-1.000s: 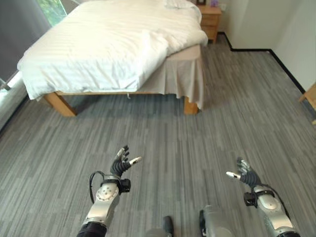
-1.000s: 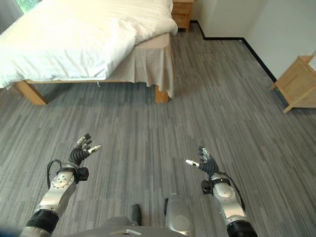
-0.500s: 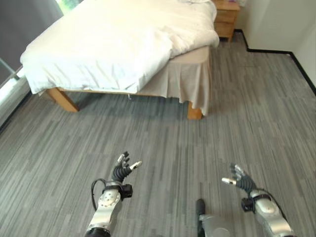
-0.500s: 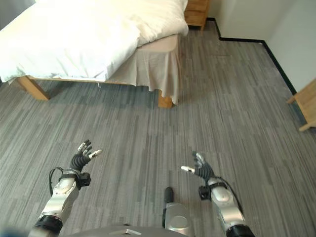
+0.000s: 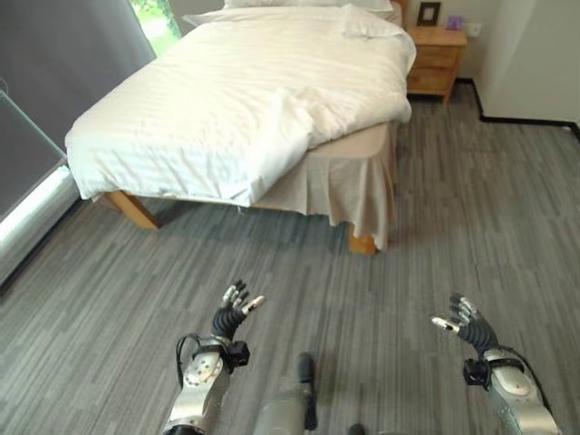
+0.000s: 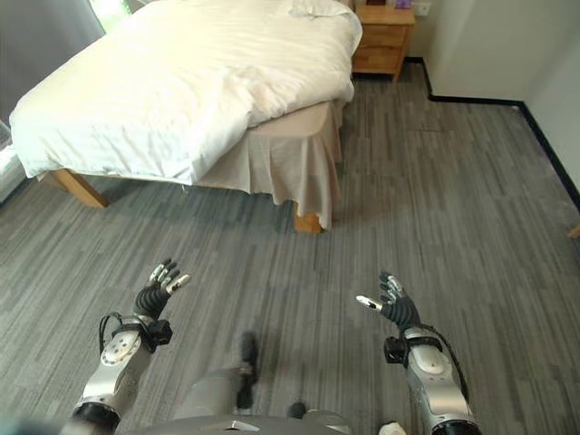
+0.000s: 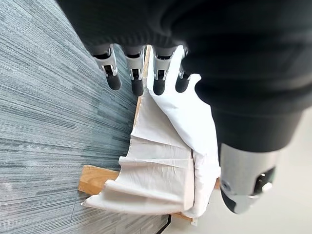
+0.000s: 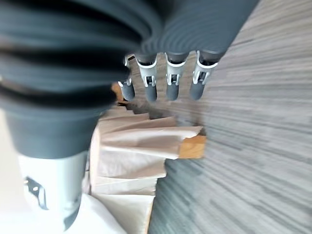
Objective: Making the bed.
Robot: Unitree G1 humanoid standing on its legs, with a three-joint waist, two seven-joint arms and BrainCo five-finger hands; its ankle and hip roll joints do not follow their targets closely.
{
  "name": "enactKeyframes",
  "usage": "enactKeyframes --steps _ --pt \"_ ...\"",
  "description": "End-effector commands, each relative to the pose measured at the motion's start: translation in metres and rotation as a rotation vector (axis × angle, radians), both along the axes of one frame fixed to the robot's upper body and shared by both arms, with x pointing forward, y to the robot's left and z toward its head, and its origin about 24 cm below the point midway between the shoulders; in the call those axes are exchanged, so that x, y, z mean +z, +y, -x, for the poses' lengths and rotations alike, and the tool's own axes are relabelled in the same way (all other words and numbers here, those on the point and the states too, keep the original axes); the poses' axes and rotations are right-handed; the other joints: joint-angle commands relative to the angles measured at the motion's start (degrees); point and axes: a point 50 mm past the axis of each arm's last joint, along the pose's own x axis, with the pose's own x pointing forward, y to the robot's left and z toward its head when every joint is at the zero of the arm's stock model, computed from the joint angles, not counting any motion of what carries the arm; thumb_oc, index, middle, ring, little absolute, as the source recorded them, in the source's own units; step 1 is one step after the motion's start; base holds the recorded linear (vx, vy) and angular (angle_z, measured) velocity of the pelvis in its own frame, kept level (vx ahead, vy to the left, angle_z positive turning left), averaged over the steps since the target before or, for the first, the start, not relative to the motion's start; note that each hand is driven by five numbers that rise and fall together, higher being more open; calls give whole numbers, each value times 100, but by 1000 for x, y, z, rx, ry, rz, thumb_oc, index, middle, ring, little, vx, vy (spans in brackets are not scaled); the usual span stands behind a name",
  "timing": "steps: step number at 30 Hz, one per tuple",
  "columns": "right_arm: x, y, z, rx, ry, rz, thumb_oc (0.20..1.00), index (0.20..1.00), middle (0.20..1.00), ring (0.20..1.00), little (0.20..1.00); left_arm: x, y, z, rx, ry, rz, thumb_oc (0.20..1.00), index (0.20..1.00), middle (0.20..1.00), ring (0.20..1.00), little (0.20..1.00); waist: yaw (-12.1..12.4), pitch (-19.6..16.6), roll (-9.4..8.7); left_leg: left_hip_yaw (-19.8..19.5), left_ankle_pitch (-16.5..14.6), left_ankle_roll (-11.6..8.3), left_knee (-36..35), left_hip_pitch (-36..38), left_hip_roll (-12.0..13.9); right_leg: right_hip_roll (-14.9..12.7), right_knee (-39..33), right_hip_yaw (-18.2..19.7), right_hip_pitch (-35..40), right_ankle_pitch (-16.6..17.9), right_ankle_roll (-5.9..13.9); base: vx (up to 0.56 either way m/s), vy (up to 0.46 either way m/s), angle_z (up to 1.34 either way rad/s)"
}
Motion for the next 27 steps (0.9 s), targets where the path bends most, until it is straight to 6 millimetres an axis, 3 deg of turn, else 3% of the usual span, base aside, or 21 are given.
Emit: enactKeyframes --steps 1,3,4,5,6,7,8,10,14,15,17,18,19,20,23,25,26,27 --pt "23 9 -10 100 -125 31 1000 1000 1000 1000 1000 28 5 -12 -91 -137 -4 1000 1000 1000 1000 1000 111 -318 -106 128 620 89 -68 368 145 -415 304 373 -158 276 386 592 123 -55" --pt "20 18 -16 106 -125 -1 1000 1000 1000 1000 1000 26 5 -9 -136 -114 -8 1000 1000 1000 1000 1000 259 -425 -287 243 349 335 -225 696 28 -724 1318 372 -372 852 753 476 132 -60" --pt "20 18 -16 106 -126 -1 1000 1000 1000 1000 1000 26 5 -9 -136 -114 -8 1000 1000 1000 1000 1000 279 -436 -277 260 360 333 -228 681 49 -709 1315 393 -397 870 748 216 85 -49" --pt "21 22 -19 107 -135 -30 1000 1000 1000 1000 1000 28 6 -9 -143 -119 -9 1000 1000 1000 1000 1000 296 -406 -282 287 259 436 -289 817 23 -788 1968 406 -620 1263 948 282 135 -49" --pt "24 31 -21 135 -151 -69 1000 1000 1000 1000 1000 31 5 -11 -165 -125 -14 1000 1000 1000 1000 1000 154 -258 -170 118 106 582 -467 1290 53 -823 3482 420 -1174 1793 1186 389 170 -22" --pt "25 32 -22 154 -154 -53 1000 1000 1000 1000 1000 32 6 -13 -174 -131 -19 1000 1000 1000 1000 1000 98 -190 -39 34 69 620 -474 1435 159 -786 3872 434 -1459 1922 1151 292 128 16" --pt "25 32 -22 154 -155 -53 1000 1000 1000 1000 1000 32 6 -13 -174 -132 -19 1000 1000 1000 1000 1000 86 -175 -57 27 70 626 -476 1441 134 -812 3929 431 -1474 1889 1155 213 61 63" --pt "26 33 -25 159 -161 -32 1000 1000 1000 1000 1000 36 5 -17 -183 -145 -36 1000 1000 1000 1000 1000 -71 -64 89 -222 -35 677 -572 1741 201 -804 4522 404 -1987 1602 1018 275 27 83" --pt "25 32 -20 156 -153 -42 1000 1000 1000 1000 1000 41 8 -18 -195 -158 -55 1000 1000 1000 1000 1000 -223 -54 140 -677 -93 541 -794 2130 199 -1365 3515 236 -2361 1300 854 386 -107 78" --pt "23 27 -15 143 -137 -29 1000 1000 1000 1000 1000 37 8 -17 -193 -145 -46 1000 1000 1000 1000 1000 -332 -86 92 -889 -274 446 -842 2267 143 -1313 2319 481 -2311 1331 888 489 -244 112" --pt "20 20 -10 127 -119 -5 1000 1000 1000 1000 1000 37 9 -19 -193 -149 -65 1000 1000 1000 1000 1000 -438 -128 7 -1107 -531 303 -842 2388 118 -1247 806 932 -2259 1422 1023 615 -347 102" --pt "25 17 -11 149 -128 35 1000 1000 1000 1000 1000 45 13 -22 -174 -179 -103 1000 1000 1000 1000 1000 -492 -139 -43 -1224 -671 202 -842 2518 206 -1279 637 1071 -2464 1708 1215 513 -308 71" --pt "25 17 -11 150 -128 36 1000 1000 1000 1000 1000 45 13 -22 -174 -179 -103 1000 1000 1000 1000 1000 -502 -132 -35 -1232 -676 201 -842 2527 213 -1275 646 1061 -2455 1699 1214 327 -238 63" --pt "25 18 -8 140 -126 22 1000 1000 1000 1000 1000 43 10 -22 -197 -167 -88 1000 1000 1000 1000 1000 -504 -150 -35 -1358 -601 163 -842 2529 260 -1203 816 1103 -2386 1509 1156 185 -183 79" --pt "25 12 -8 126 -127 6 1000 1000 1000 1000 1000 45 7 -23 -221 -182 -90 1000 1000 1000 1000 1000 -523 -130 -69 -1478 -550 34 -842 2588 505 -1053 895 1099 -2315 1472 999 249 -279 64" --pt "31 6 -12 112 -151 -2 1000 1000 1000 1000 1000 50 12 -26 -192 -208 -75 1000 1000 1000 1000 1000 -494 -144 -50 -1574 -289 -84 -514 2433 689 -948 734 1003 -2139 1403 856 204 -284 7" --pt "34 1 -15 102 -164 9 1000 1000 1000 1000 1000 54 15 -28 -165 -228 -64 1000 1000 1000 1000 1000 -487 -110 -61 -1647 -145 -156 -49 2189 753 -924 688 883 -2002 1367 757 169 -363 17" --pt "47 -9 -21 89 -211 49 1000 1000 1000 1000 1000 59 24 -31 -129 -246 -63 1000 1000 1000 1000 1000 -438 13 -161 -1540 258 -268 874 1746 874 -941 615 702 -1767 1315 617 119 -290 30"
